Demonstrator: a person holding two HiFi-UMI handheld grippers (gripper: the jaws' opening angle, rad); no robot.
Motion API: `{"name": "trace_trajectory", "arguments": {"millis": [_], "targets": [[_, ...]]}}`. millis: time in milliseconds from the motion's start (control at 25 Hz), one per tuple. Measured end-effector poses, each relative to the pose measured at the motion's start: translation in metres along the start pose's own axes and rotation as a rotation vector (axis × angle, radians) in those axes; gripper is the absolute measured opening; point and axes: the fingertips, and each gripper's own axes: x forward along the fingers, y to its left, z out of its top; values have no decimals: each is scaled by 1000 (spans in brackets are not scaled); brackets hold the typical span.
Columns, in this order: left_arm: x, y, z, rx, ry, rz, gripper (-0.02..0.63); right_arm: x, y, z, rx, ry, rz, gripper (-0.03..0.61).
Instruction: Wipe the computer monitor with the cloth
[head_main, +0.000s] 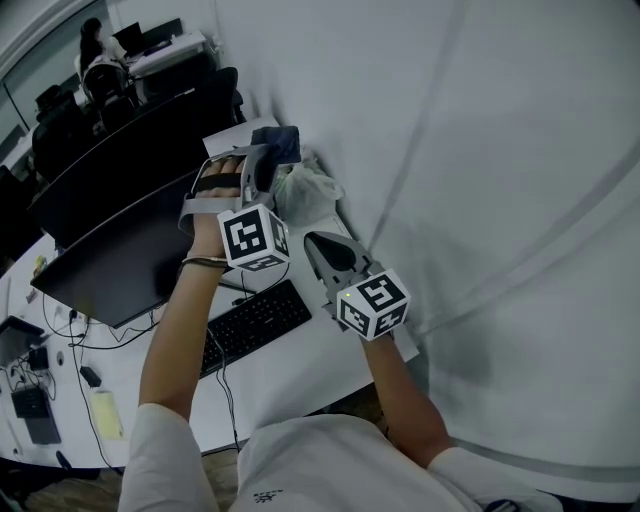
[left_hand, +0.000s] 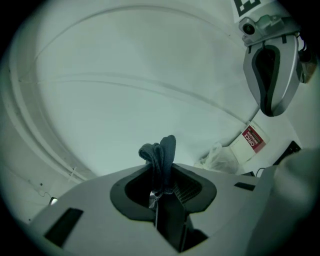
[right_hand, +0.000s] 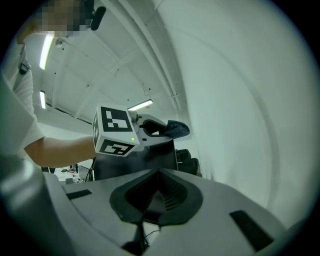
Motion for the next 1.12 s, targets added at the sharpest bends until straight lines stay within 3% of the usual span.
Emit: {"name": "trace_trajectory", "arguments": {"millis": [240,680,1120], "targets": [[8,-18,6,2,12,22,107,-2,-7,-7,14,10,10,20],[19,-61,-2,-54,50,-55,107,-10,-23,-17,51,18,6,20],[24,-114,-14,-123,62,-107,107,-19,-25,-50,93,63,-11,20]]}}
